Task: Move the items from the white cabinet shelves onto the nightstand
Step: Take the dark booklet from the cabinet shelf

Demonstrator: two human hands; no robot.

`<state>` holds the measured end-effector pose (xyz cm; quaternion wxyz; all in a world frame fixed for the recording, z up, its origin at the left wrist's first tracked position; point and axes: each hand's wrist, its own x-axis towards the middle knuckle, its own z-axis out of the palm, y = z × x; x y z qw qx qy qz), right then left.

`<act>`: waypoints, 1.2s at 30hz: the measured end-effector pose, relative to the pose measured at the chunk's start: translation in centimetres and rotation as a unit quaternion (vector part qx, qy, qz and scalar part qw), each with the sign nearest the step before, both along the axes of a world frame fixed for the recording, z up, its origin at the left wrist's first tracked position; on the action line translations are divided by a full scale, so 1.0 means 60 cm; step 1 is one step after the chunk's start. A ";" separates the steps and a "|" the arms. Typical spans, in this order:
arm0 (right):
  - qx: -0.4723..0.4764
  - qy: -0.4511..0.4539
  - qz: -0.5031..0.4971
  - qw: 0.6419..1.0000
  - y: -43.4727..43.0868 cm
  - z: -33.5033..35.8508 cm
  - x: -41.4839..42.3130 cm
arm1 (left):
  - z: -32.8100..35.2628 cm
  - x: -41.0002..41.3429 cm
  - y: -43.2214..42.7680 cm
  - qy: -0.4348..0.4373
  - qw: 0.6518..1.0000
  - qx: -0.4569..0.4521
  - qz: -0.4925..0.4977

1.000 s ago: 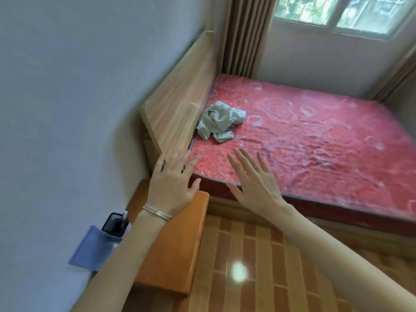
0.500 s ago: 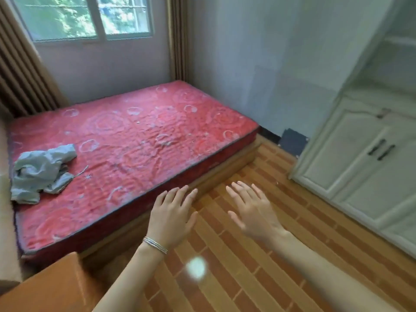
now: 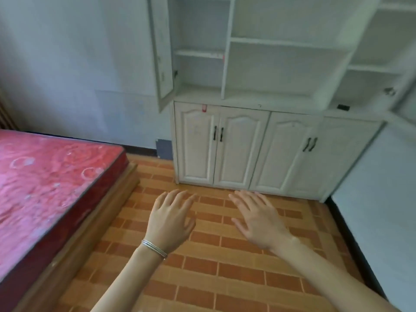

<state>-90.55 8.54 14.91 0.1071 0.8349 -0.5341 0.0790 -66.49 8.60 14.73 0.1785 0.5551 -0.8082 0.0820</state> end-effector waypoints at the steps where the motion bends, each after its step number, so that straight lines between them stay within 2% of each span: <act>1: -0.009 -0.005 -0.016 1.000 -0.004 0.010 -0.029 | 0.009 -0.029 -0.018 -0.001 1.000 -0.007 -0.014; 8: -0.055 -0.042 -0.119 0.990 -0.029 0.046 -0.202 | 0.046 -0.207 -0.130 0.006 0.991 -0.043 -0.123; 15: -0.065 -0.031 -0.204 0.976 -0.082 0.009 -0.329 | 0.023 -0.374 -0.235 0.012 0.977 -0.014 -0.214; 21: -0.067 -0.005 -0.238 0.969 -0.185 0.008 -0.430 | 0.015 -0.484 -0.373 0.014 0.967 -0.017 -0.252; 27: -0.119 -0.019 -0.266 0.956 -0.304 0.036 -0.531 | 0.042 -0.596 -0.525 0.026 0.958 -0.040 -0.284; 36: -0.129 -0.022 -0.284 0.950 -0.417 -0.009 -0.666 | 0.012 -0.743 -0.649 0.011 0.948 -0.019 -0.316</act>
